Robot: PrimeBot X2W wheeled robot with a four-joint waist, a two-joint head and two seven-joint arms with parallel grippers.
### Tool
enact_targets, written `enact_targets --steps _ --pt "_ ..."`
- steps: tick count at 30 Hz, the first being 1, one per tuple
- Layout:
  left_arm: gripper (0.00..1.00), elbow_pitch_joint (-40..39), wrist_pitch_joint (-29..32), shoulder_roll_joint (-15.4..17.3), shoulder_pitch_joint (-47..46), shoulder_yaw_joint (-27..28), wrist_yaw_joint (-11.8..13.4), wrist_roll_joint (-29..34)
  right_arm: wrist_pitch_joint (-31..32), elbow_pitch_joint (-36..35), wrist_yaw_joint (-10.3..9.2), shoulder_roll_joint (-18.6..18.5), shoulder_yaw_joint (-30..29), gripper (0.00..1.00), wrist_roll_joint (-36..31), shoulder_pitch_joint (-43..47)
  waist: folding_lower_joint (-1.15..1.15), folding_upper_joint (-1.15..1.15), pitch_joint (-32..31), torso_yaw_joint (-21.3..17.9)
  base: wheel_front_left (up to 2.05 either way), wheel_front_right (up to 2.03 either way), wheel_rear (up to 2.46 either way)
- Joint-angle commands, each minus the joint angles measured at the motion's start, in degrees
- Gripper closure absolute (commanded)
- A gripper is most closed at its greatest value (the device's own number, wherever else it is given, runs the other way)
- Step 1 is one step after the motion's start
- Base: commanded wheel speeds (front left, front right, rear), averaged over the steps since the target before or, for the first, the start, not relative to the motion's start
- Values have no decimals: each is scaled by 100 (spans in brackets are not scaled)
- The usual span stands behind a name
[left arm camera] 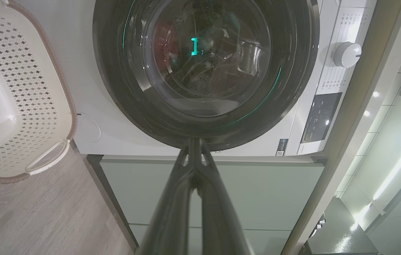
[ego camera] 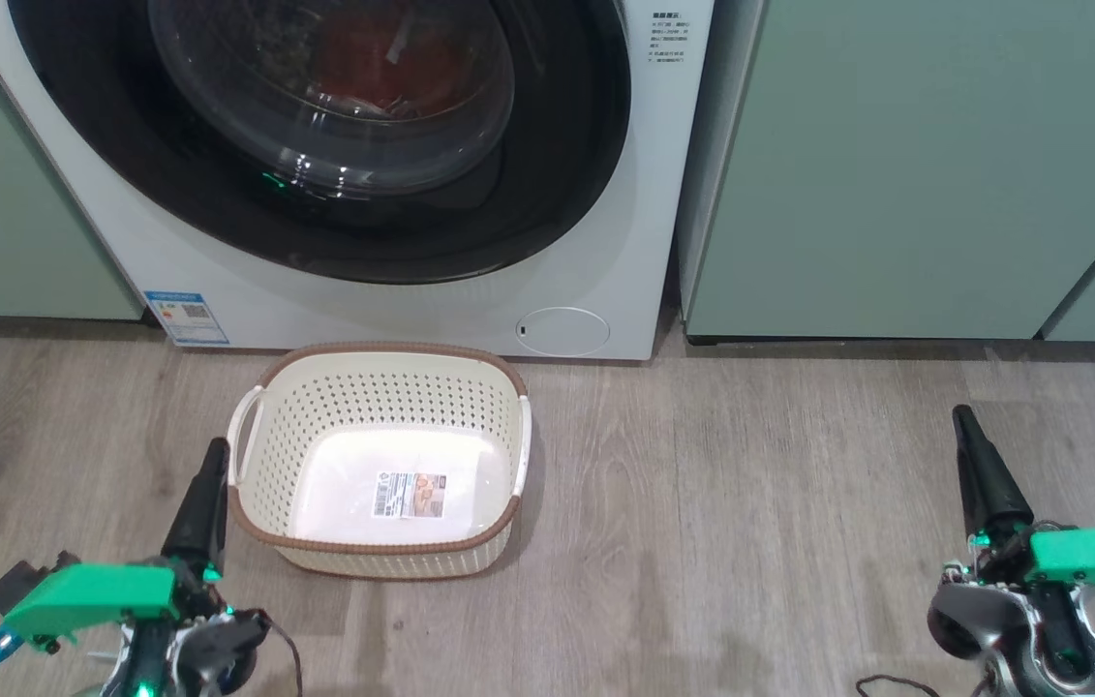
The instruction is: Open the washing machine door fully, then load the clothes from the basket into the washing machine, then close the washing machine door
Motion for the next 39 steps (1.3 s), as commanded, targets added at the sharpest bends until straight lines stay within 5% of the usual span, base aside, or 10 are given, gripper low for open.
enact_targets --steps 1,39 --pt "100 -166 47 27 -281 186 -53 59 48 -181 0 -22 98 100 -21 -292 0 0 0 0 0 0 0" --pt "100 -164 82 -4 -284 230 -53 95 84 -178 0 10 53 100 -58 -296 0 0 0 0 0 0 0"
